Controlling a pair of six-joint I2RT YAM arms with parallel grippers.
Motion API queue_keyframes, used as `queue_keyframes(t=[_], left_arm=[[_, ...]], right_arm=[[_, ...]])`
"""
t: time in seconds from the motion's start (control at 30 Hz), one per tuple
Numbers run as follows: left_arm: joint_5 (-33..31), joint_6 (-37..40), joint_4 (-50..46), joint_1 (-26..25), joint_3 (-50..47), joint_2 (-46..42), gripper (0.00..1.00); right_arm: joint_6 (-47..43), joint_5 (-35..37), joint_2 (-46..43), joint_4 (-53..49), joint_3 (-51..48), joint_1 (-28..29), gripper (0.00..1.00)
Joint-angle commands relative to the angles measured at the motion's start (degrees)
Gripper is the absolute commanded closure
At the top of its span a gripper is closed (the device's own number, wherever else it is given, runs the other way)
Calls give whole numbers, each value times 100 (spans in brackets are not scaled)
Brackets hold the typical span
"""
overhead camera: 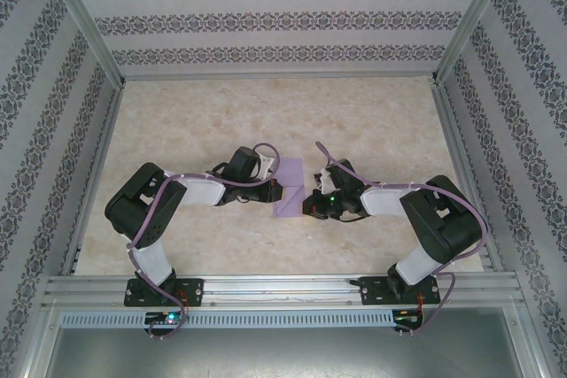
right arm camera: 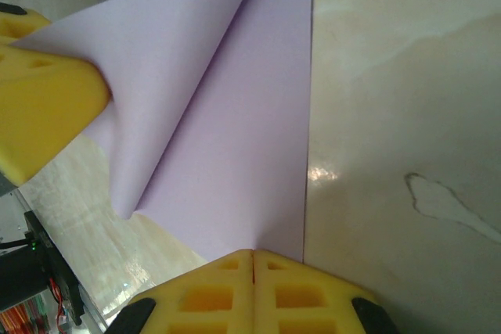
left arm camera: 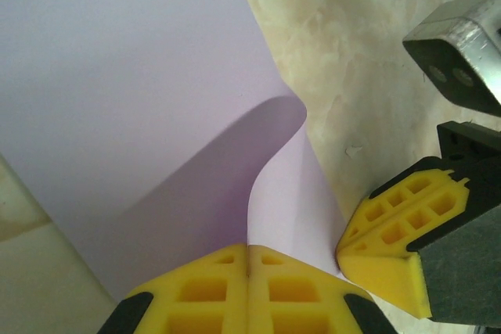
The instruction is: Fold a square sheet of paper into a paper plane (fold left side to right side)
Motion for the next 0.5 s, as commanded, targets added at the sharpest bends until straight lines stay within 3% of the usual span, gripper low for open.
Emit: queue_keyframes(t=[0.0,0.47], left_arm=[[-96,284,-191,98,174,97,100],[-306,448,-444,108,251,100,100]], right_arm=[[-129,492,304,-341,-112,89,100],[-137,501,336,-341,-112,89,100]])
